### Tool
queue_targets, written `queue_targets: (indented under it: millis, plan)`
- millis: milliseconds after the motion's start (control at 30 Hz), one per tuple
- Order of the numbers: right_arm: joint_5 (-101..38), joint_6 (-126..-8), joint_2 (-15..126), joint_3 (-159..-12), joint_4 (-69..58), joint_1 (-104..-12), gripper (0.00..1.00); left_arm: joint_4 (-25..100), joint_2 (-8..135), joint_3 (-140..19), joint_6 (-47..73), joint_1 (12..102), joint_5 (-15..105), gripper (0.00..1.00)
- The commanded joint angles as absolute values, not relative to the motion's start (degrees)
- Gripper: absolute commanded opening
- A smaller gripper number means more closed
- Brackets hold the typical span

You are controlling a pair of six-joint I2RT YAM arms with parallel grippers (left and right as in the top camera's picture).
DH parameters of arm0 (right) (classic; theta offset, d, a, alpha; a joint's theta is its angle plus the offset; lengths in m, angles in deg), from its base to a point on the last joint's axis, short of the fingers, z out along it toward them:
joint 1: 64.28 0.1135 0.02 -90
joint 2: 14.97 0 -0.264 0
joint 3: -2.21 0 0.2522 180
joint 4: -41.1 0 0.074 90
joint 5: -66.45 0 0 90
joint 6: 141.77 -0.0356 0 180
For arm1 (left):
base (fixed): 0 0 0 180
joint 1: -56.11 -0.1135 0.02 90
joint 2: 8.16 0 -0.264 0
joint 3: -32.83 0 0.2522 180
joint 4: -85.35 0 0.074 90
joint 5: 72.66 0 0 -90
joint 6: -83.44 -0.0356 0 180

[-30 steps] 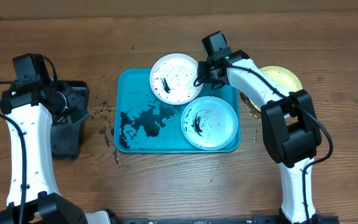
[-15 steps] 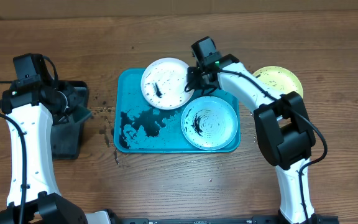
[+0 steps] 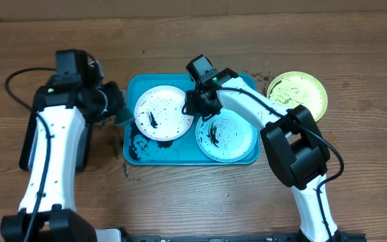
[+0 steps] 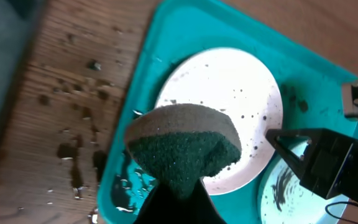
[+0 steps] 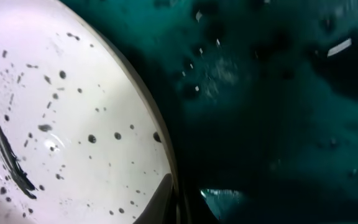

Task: Clean dirty plates on tray and stack at the side
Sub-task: 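Move the right gripper back to the tray and grasp the white plate rim, then scrub the white plate with the sponge in the left gripper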

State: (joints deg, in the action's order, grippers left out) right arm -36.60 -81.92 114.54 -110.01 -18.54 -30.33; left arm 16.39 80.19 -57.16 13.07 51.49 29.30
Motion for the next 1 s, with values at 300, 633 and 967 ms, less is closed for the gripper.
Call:
queue_targets:
  millis: [300, 633, 967]
  plan:
    - [-40.36, -87.64, 115.33, -109.92, -18.44, -26.26, 0.04, 24.66, 96.17, -57.16, 14.87, 63.62, 30.90, 0.04]
    - [-38.66, -91.25, 115.33, -109.92, -19.53, -26.53, 0.04, 27.52, 100.63, -57.16, 15.78, 63.60, 27.84, 0.04]
    - [-29.63, -96.98, 115.24, -109.99, -19.53, -27.01, 0.04, 28.20, 107.14, -57.16, 16.20, 63.64, 27.90, 0.04]
